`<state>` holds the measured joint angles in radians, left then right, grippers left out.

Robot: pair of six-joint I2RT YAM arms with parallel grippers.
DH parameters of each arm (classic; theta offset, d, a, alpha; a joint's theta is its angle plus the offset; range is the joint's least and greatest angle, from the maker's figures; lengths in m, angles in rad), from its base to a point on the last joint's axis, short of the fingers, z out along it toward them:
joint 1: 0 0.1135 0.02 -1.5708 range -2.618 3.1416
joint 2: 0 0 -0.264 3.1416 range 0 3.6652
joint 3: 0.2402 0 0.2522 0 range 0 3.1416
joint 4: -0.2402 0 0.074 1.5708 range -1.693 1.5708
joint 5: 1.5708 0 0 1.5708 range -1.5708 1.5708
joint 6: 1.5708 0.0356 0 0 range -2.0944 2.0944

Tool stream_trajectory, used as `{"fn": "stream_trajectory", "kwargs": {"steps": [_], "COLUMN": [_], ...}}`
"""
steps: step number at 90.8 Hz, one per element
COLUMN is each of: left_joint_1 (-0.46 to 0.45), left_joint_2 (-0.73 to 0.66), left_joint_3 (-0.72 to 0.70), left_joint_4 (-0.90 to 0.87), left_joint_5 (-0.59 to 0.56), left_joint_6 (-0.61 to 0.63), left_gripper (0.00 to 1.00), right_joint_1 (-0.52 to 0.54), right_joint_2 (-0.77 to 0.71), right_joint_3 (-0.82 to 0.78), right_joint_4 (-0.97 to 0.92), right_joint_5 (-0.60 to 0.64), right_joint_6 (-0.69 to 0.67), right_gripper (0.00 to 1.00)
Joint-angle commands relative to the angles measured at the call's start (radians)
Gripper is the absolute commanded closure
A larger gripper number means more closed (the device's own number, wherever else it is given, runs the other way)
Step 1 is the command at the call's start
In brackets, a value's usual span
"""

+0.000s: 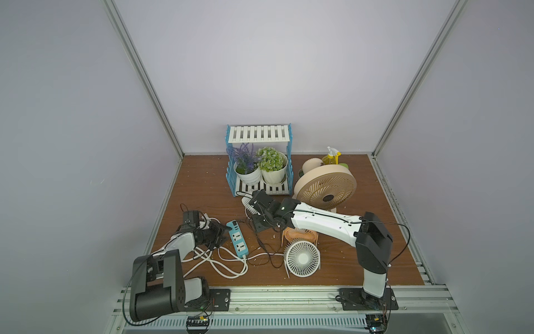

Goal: Unplug the desk fan from the power strip
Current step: Place the plug at the center of the board.

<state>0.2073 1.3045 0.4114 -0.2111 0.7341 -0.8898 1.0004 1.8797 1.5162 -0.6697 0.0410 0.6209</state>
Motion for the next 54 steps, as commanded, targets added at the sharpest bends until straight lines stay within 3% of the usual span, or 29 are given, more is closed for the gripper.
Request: {"fn": "stream_trajectory", "kwargs": {"steps": [1,35,54], "left_joint_1": [-0.013,-0.013,-0.013], "left_joint_2": [0.049,0.033,0.037], "left_joint_3": [-0.065,-0.069,-0.068], "left_joint_4": [-0.135,-0.133,-0.131], "left_joint_5": [-0.21,-0.21,-0.206], "left_joint_6": [-0.003,-0.012,-0.012], "left_gripper": [0.53,0.53,0.53], "right_joint_1": [-0.007,0.02,0.048], "right_joint_2": [-0.019,-0.047,0.081], "right_joint_3": [-0.035,0.046,0.157], "right_joint_4": [0.013,0.048,0.059], "right_joint_5": [-0.016,-0.026,-0.093], "right_joint_6": [-0.02,-0.034,0.003], "right_gripper": [0.95,0.62,0.6]}}
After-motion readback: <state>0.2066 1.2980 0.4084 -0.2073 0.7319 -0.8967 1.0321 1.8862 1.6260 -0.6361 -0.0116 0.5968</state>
